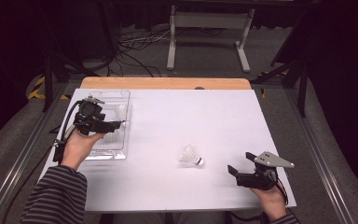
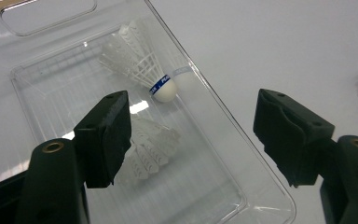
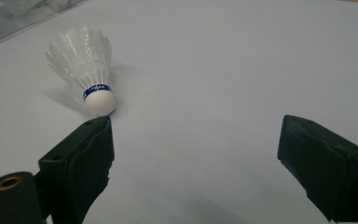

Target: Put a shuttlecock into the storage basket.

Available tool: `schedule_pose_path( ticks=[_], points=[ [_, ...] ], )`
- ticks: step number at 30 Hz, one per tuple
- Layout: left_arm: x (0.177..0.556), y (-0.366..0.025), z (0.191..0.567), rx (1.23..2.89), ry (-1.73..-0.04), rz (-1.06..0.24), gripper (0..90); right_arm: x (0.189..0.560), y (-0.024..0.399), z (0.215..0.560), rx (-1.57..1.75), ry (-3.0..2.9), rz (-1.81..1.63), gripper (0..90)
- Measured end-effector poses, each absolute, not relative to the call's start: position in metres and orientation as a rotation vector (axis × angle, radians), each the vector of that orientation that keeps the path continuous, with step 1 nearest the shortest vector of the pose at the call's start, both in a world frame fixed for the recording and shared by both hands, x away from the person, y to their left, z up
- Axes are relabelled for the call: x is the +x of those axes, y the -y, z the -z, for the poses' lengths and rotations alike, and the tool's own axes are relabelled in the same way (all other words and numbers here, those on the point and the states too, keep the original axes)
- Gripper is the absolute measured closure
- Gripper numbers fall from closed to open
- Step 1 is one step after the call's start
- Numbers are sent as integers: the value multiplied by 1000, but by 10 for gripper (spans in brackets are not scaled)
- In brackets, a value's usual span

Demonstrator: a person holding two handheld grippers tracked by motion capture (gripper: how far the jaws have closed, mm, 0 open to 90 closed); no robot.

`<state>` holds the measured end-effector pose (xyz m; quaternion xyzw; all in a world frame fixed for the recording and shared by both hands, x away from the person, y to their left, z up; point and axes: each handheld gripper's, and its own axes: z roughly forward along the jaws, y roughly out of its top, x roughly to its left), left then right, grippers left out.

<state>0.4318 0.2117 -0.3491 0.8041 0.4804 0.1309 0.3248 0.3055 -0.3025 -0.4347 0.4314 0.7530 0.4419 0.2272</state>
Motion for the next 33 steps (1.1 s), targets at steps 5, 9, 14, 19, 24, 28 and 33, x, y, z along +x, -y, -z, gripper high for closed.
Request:
schedule_pose_path(
  ticks=[5,9,14,19,24,28,33],
  points=[
    [429,-212,349,2112,-1242,-355,284,306,303,435,1188,-2075,-1218,111],
    [427,-212,351,2104,-1247,-349,282,306,303,435,1188,-2075,-1217,111],
    [424,-214,352,2100,-1240,-350,281,306,302,435,1187,-2075,-1217,111],
    [420,-215,352,2096,-1225,-350,280,306,302,435,1190,-2076,-1215,111],
    [418,-215,353,2094,-1217,-355,278,306,302,435,1190,-2076,-1215,111],
    [415,-214,354,2093,-1209,-343,277,306,302,435,1189,-2077,-1215,111],
    [411,-212,354,2090,-1201,-346,275,306,302,435,1189,-2077,-1214,110]
  ],
)
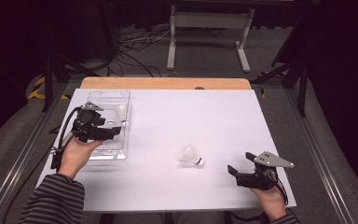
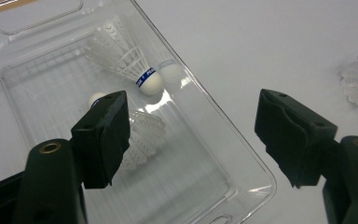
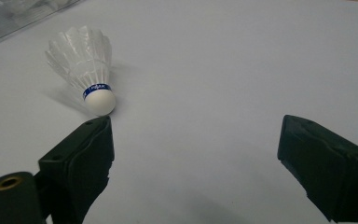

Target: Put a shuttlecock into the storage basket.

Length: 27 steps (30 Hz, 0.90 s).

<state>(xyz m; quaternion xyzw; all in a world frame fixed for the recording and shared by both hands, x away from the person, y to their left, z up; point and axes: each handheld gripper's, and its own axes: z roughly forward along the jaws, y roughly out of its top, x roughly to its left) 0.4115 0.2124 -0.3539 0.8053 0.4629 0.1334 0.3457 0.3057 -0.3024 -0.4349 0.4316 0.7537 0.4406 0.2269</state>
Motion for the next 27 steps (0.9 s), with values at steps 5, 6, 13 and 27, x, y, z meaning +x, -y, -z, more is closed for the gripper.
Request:
schedule_pose_path(
  ticks=[5,6,13,27],
  points=[
    [409,-214,354,2093,-1192,-356,275,306,302,435,1190,-2077,-1215,110],
    [409,-214,354,2092,-1194,-350,275,306,302,435,1190,-2077,-1215,110],
    [406,-216,354,2085,-1195,-331,275,306,302,435,1191,-2077,-1215,110],
    [401,-219,356,2083,-1210,-326,239,306,302,435,1190,-2077,-1215,111]
  ],
)
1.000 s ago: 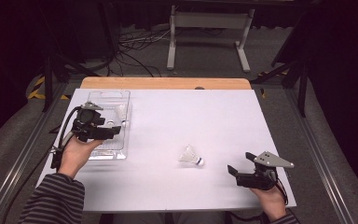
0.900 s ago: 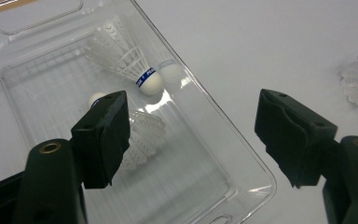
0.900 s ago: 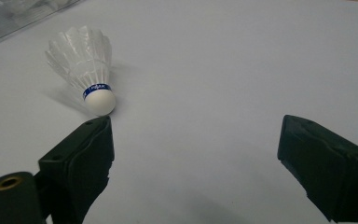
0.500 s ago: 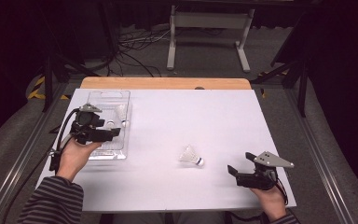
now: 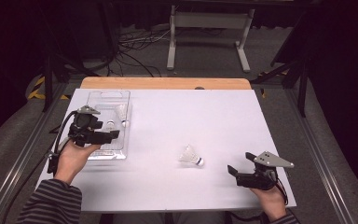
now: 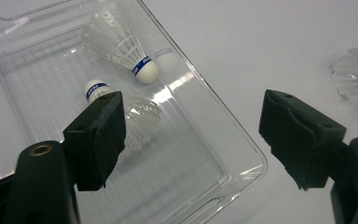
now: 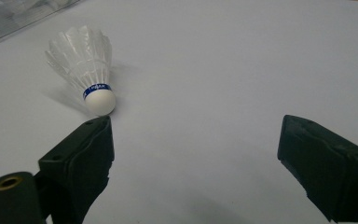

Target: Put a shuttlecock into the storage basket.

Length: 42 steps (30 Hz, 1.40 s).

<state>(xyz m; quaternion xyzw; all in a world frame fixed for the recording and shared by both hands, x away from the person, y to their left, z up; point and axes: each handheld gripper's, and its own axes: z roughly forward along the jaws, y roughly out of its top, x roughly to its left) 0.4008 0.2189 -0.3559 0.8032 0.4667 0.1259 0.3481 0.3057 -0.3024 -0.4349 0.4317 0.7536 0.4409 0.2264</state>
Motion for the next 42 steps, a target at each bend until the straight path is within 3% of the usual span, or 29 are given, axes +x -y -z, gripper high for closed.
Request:
schedule_pose_path(
  ticks=[42],
  points=[
    [373,-233,366,2033,-1193,-357,217,305,302,435,1187,-2079,-1217,110]
  ],
)
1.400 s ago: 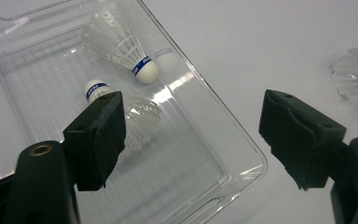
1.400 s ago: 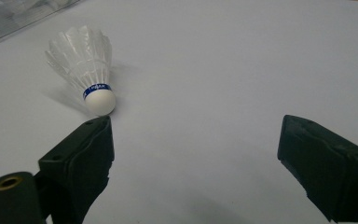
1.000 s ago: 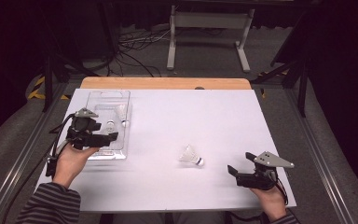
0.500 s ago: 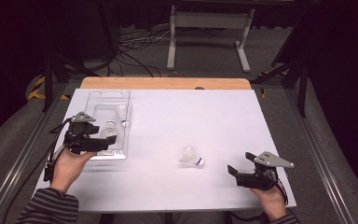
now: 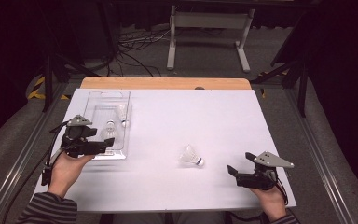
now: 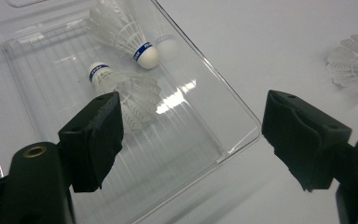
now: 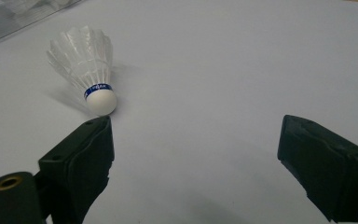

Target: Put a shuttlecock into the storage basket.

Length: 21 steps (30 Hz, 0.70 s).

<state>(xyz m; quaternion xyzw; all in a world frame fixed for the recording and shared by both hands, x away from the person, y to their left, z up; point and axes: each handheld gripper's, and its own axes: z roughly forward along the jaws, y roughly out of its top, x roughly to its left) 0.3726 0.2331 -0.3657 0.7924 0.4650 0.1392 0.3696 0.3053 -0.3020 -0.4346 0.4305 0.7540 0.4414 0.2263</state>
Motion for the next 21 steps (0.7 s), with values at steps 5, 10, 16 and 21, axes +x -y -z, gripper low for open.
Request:
schedule_pose_path(
  ticks=[5,10,16,21],
  points=[
    [370,-235,366,2023,-1196,-370,217,305,302,435,1186,-2079,-1217,110],
    [367,-236,366,2018,-1191,-376,216,305,302,435,1186,-2079,-1217,110],
    [362,-237,367,2013,-1184,-387,208,305,302,435,1186,-2080,-1216,110],
    [359,-238,368,2008,-1184,-390,202,305,302,435,1186,-2079,-1216,110]
  ],
)
